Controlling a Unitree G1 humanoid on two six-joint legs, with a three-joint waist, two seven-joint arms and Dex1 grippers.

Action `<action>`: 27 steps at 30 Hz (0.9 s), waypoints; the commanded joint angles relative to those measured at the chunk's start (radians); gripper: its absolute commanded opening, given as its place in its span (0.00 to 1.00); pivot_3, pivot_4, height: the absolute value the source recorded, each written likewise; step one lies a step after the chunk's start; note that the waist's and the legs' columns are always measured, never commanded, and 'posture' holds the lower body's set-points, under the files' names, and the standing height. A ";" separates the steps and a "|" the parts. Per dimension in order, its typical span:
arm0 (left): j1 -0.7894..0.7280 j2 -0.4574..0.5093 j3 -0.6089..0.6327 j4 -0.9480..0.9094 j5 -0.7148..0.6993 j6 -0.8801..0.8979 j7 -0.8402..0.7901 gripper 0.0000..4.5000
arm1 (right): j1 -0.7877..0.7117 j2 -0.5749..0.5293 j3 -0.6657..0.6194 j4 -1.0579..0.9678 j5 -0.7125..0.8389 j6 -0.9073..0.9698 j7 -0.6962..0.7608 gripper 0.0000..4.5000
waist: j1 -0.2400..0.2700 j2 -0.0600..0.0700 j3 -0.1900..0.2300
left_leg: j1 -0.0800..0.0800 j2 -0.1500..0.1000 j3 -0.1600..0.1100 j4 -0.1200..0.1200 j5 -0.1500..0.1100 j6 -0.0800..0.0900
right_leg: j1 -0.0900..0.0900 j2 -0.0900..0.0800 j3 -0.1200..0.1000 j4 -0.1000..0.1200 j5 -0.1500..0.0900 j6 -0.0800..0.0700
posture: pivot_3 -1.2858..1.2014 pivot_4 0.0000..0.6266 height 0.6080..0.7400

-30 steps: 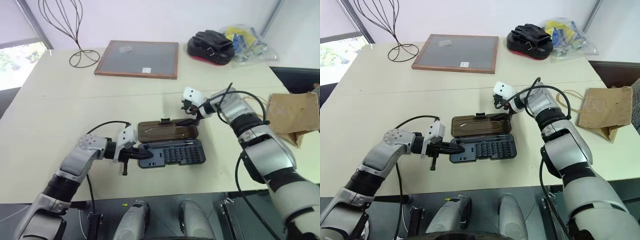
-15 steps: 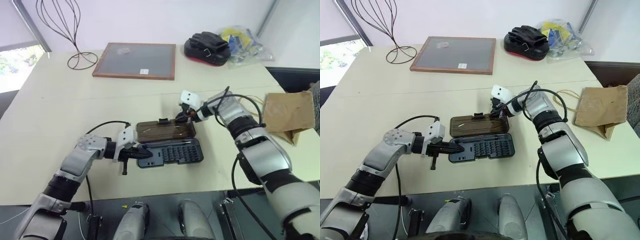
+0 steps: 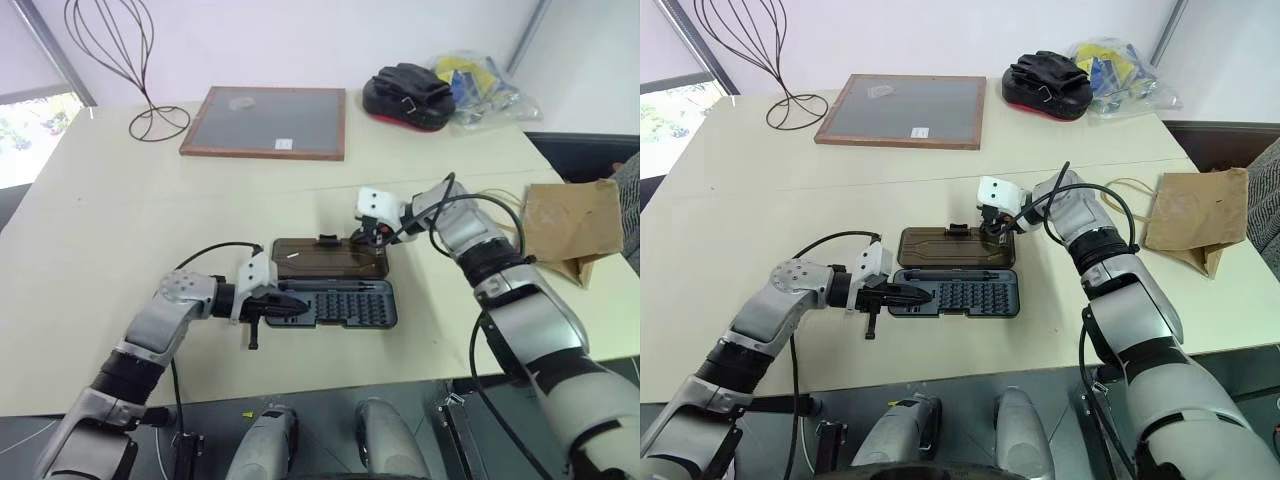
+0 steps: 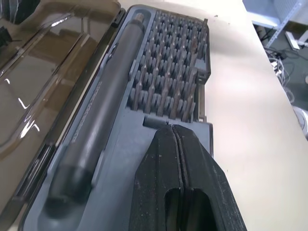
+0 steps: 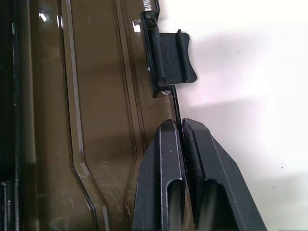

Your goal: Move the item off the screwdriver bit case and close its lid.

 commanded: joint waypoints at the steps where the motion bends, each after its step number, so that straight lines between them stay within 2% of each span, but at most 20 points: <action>1: -0.022 -0.010 0.018 0.033 0.028 -0.006 0.045 0.00 | 0.016 -0.030 -0.016 -0.152 -0.028 -0.054 -0.069 0.01 | 0.001 0.000 0.000 | 0.000 0.000 0.000 0.000 0.000 0.000 | 0.000 0.000 0.000 0.000 0.000 0.000 | 0.52 0.24 0.95; 13: -0.097 -0.047 0.077 0.077 0.010 0.015 0.116 0.00 | 0.293 -0.143 -0.057 -0.881 -0.047 0.210 -0.097 0.01 | 0.003 0.000 0.000 | -0.004 0.000 0.000 0.000 0.000 -0.001 | -0.004 0.000 0.000 0.000 0.000 0.000 | 0.52 0.24 0.95; 18: -0.118 -0.068 0.090 0.074 -0.004 0.038 0.129 0.00 | 0.343 -0.155 -0.067 -0.988 -0.067 0.178 -0.163 0.01 | 0.003 -0.001 0.001 | -0.004 0.000 0.000 0.001 0.000 0.000 | -0.003 0.000 0.000 0.000 0.000 0.000 | 0.52 0.24 0.95; 27: -0.168 -0.083 0.125 0.062 -0.038 0.087 0.137 0.00 | 0.348 -0.139 -0.067 -0.992 -0.074 0.129 -0.246 0.01 | 0.004 -0.001 0.001 | -0.004 0.000 0.001 0.001 0.000 -0.001 | -0.003 -0.001 0.000 0.000 0.000 0.000 | 0.52 0.24 0.95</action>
